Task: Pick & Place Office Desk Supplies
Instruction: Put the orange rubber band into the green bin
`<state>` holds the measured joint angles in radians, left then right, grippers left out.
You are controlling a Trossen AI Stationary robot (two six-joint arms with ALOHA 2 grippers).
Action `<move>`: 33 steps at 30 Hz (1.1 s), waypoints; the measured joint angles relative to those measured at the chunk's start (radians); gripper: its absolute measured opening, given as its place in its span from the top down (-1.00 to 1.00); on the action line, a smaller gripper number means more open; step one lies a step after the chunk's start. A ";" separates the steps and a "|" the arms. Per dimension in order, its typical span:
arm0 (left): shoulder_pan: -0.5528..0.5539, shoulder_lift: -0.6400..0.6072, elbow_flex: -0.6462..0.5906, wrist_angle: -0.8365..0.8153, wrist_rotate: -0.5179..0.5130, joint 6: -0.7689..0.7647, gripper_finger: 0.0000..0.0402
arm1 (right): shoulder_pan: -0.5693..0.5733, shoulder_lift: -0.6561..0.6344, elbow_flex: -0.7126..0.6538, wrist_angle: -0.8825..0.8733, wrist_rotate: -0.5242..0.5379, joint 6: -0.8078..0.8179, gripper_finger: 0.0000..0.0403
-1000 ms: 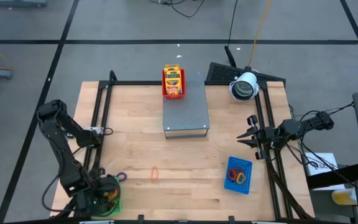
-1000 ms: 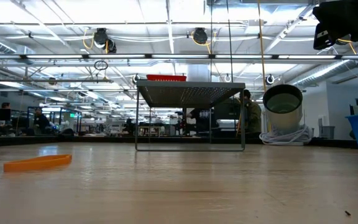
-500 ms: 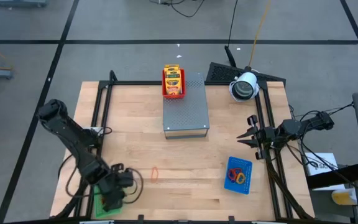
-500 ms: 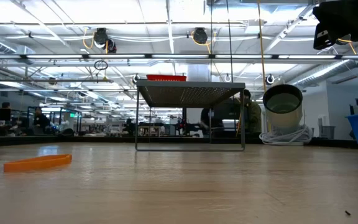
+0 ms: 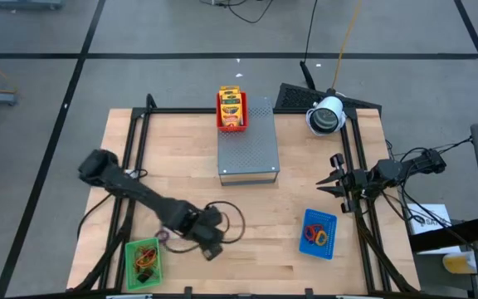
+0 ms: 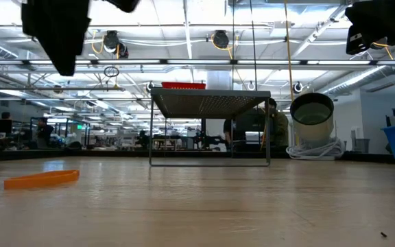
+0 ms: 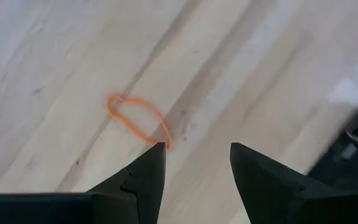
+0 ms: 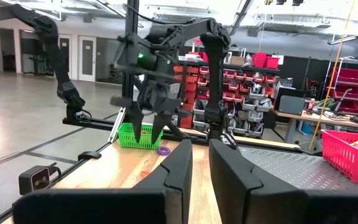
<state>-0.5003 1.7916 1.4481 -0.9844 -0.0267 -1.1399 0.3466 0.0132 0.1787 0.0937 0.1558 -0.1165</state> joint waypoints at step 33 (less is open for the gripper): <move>0.032 0.214 0.071 -0.057 0.017 -0.334 0.06 | 0.000 0.000 0.000 0.000 0.000 0.000 0.78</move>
<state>-0.4686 2.0052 1.5189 -1.0412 -0.0093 -1.4735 0.3468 0.0132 0.1787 0.0937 0.1558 -0.1167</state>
